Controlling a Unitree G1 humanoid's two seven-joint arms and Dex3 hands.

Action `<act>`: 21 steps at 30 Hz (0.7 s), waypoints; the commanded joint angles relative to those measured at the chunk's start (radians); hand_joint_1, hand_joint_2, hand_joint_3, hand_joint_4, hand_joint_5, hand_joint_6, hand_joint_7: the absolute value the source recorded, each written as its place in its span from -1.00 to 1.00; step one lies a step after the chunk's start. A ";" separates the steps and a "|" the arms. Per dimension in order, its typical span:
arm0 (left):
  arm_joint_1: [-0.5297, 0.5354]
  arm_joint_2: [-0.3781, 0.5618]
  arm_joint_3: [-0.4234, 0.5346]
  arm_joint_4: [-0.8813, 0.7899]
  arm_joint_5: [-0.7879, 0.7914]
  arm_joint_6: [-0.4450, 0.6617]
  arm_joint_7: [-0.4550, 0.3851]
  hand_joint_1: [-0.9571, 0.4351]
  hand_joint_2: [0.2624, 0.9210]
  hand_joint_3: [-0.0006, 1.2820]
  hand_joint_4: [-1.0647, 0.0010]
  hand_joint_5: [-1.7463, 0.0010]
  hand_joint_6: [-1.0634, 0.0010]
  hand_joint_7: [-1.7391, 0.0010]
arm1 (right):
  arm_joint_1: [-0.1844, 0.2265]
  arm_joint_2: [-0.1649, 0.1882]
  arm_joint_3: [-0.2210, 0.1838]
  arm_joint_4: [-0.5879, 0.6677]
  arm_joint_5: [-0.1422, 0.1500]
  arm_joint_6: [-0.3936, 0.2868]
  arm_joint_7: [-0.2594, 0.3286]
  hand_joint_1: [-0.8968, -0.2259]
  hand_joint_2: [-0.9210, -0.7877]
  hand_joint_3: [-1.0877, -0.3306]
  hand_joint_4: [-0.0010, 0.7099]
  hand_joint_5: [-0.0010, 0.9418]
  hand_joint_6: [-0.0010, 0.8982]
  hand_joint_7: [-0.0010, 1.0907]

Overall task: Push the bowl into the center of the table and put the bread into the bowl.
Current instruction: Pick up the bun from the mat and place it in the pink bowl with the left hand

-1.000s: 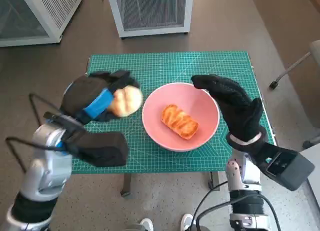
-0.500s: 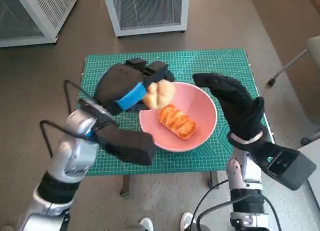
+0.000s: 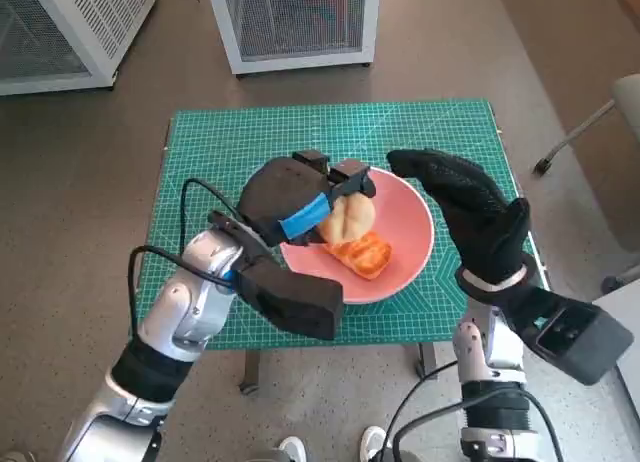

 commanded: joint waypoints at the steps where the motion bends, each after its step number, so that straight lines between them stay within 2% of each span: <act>1: 0.028 0.004 -0.020 -0.032 0.011 0.036 -0.059 0.22 0.72 -0.88 0.16 0.68 0.19 0.38 | 0.016 -0.003 -0.009 0.011 0.000 0.002 -0.001 0.00 -1.00 0.11 -0.32 -0.69 -1.00 0.31; 4: 0.031 0.015 -0.030 -0.033 0.031 0.020 -0.053 0.12 0.68 -0.93 0.23 0.89 0.24 0.63 | 0.015 -0.002 -0.011 0.012 0.001 0.003 -0.001 0.00 -1.00 0.11 -0.33 -0.68 -1.00 0.31; 7: 0.032 0.023 -0.031 -0.025 0.035 -0.007 -0.039 0.01 0.67 -0.95 0.31 0.96 0.28 0.74 | 0.015 0.002 -0.011 0.011 0.001 0.003 -0.003 0.00 -1.00 0.12 -0.33 -0.67 -1.00 0.31; 13: 0.042 0.027 -0.021 -0.030 0.021 -0.021 -0.040 -0.15 0.68 -0.97 0.45 0.99 0.35 0.81 | 0.011 0.003 -0.013 0.015 0.002 0.005 -0.002 0.00 -1.00 0.12 -0.34 -0.66 -1.00 0.31; 21: 0.071 0.029 0.019 -0.075 -0.032 0.003 -0.076 -0.18 0.67 -0.98 0.62 1.00 0.44 0.87 | 0.005 -0.001 -0.019 0.018 0.011 0.010 0.004 0.00 -1.00 0.14 -0.35 -0.64 -1.00 0.31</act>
